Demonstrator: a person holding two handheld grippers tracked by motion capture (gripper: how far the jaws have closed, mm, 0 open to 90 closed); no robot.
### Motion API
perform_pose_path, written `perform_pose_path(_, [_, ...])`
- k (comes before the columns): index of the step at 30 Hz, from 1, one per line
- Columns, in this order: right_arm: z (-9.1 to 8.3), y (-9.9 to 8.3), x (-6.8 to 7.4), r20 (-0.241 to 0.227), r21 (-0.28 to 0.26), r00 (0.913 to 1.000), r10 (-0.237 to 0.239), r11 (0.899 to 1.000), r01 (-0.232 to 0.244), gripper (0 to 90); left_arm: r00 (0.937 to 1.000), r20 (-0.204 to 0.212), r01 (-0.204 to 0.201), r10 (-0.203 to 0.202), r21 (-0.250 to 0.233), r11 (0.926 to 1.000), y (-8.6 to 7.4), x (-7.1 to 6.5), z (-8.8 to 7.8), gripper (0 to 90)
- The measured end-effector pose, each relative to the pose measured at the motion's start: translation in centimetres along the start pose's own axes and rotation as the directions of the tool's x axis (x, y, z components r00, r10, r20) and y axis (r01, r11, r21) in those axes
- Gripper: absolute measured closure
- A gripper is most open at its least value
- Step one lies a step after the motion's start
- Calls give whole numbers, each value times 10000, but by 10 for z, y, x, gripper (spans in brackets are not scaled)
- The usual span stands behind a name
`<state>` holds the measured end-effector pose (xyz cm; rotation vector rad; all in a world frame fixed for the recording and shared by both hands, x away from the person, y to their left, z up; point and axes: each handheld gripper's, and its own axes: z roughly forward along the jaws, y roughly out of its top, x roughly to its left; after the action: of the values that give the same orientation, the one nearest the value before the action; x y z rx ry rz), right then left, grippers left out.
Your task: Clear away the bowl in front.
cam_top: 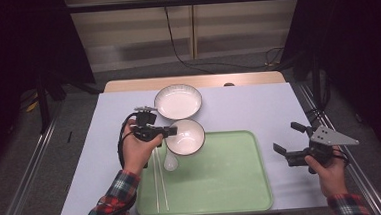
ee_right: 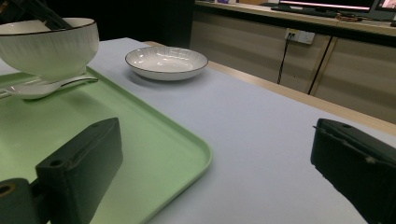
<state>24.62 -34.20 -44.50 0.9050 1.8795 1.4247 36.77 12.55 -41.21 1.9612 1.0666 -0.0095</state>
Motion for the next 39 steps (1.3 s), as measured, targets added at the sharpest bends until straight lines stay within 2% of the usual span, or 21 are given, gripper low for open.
perform_pose_path(7, [-1,0,0,72,40,10000,-23,10000,23,16,9984,387,-425,415,259,9988,-10,-15,2,806])
perform_pose_path(11, [-1,0,0,35,53,10000,-76,10000,76,16,9969,644,-465,444,321,9984,-17,-22,2,805])
perform_pose_path(14, [-1,0,1,1,86,10000,-16,10000,16,16,9964,688,-524,500,337,9981,-22,-26,2,805])
perform_pose_path(22, [0,0,1,-22,129,10000,-60,9999,60,16,9931,844,-863,811,602,9945,-33,-33,-2,805])
perform_pose_path(31, [0,0,1,4,144,10000,-57,9999,57,16,9921,966,-871,804,674,9939,-44,-35,-2,804])
perform_pose_path(35, [0,-1,1,-10,158,10000,-79,9998,80,16,9892,1078,-1080,989,820,9908,-47,-38,-3,804])
perform_pose_path(36, [0,0,1,16,149,10000,-58,9999,57,16,9892,1155,-989,898,758,9922,-49,-39,-2,803])
perform_pose_path(37, [0,0,1,21,151,10000,-58,9999,58,16,9880,1168,-1117,1014,853,9901,-49,-39,-2,803])
perform_pose_path(39, [0,0,2,-7,151,10000,-94,9998,94,16,9872,1254,-1106,983,954,9893,-51,-40,-1,803])
